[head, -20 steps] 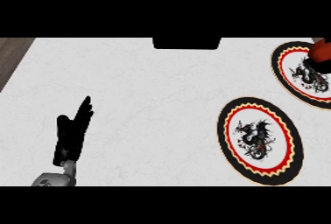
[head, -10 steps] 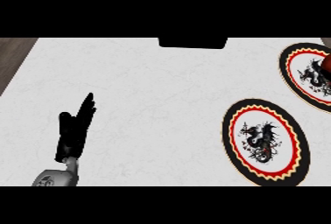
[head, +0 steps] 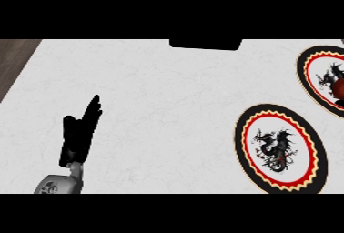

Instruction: Pick the bell pepper from the plate and place it in the plate

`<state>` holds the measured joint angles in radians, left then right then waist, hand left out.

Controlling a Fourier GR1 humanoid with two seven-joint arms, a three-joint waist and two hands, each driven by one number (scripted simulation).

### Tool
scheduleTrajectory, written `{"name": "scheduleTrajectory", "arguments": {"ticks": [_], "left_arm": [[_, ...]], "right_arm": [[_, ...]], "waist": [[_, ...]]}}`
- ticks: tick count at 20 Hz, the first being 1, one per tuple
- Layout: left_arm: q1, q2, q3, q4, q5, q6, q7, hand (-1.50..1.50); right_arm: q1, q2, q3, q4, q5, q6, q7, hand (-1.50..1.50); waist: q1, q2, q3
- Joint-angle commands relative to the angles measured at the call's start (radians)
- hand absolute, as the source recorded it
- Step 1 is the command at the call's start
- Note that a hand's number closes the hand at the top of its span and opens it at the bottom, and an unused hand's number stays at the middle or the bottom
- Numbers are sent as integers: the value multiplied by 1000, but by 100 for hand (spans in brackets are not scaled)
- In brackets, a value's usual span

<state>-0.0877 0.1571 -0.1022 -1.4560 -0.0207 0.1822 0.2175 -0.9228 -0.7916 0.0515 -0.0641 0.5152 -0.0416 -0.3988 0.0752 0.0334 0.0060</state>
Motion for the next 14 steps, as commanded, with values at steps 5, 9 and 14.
{"name": "scheduleTrajectory", "arguments": {"ticks": [5, 9, 14], "left_arm": [[40, -6, -4, 9, 1, -9, -29, 0], [31, -12, -7, 11, -11, 4, -23, 0], [18, 10, 13, -30, -2, 2, 14, 0]], "right_arm": [[18, -12, -15, -3, -12, 146, -164, -150], [-10, -34, -168, -7, -168, 228, -278, -150], [-29, -91, -335, 39, -337, 384, -285, -150]], "waist": [[-4, -3, 1], [-22, -6, 3], [-24, -9, 3]]}}
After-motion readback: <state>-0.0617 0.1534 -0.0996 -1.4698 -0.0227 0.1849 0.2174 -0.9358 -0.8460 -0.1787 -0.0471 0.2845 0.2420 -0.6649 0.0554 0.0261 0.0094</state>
